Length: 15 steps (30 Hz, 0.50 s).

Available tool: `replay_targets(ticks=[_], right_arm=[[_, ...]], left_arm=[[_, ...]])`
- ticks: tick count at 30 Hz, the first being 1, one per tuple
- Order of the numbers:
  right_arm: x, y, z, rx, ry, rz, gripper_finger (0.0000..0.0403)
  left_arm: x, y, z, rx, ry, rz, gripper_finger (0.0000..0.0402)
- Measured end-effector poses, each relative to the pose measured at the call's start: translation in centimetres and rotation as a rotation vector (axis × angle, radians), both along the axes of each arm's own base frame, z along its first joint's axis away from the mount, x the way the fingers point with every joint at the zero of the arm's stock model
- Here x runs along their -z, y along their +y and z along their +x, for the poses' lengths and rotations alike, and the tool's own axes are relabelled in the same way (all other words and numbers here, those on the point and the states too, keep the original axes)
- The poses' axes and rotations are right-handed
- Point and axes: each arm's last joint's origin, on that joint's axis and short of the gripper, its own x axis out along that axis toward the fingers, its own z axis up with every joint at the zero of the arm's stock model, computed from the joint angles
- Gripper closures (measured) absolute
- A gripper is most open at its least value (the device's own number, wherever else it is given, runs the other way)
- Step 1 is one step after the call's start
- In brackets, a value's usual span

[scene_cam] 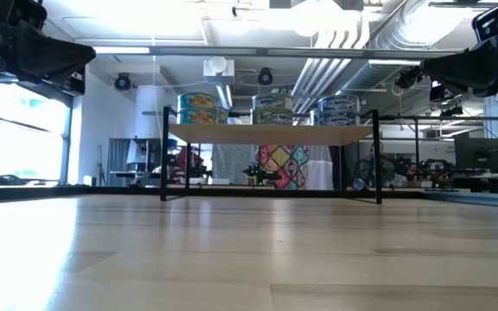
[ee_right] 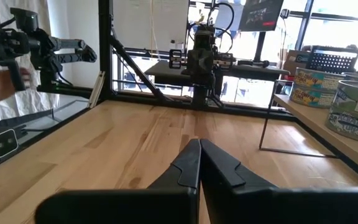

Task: Stack canned seafood by type on shelf
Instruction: Return to Home Position

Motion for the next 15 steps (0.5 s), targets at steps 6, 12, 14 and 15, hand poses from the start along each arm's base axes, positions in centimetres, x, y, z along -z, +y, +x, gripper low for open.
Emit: replay_targets(ticks=[6,12,14,15], right_arm=[[0.02,0.0,0.0,0.001,-0.002,-0.03,0.0403],[0.03,-0.04,0.01,0.013,-0.001,-0.02,0.0403],[0.03,-0.19,0.02,0.065,0.004,0.034,0.0403],[0.03,-0.29,0.02,0.099,0.005,0.072,0.0403]], left_arm=[[-0.08,0.0,0.0,-0.002,-0.011,0.028,0.0401],[-0.6,0.01,-0.05,-0.002,-0.063,0.012,0.0401],[-0.6,0.06,-0.04,-0.02,-0.063,0.006,0.0401],[-0.59,0.12,-0.04,-0.039,-0.061,0.001,0.0401]])
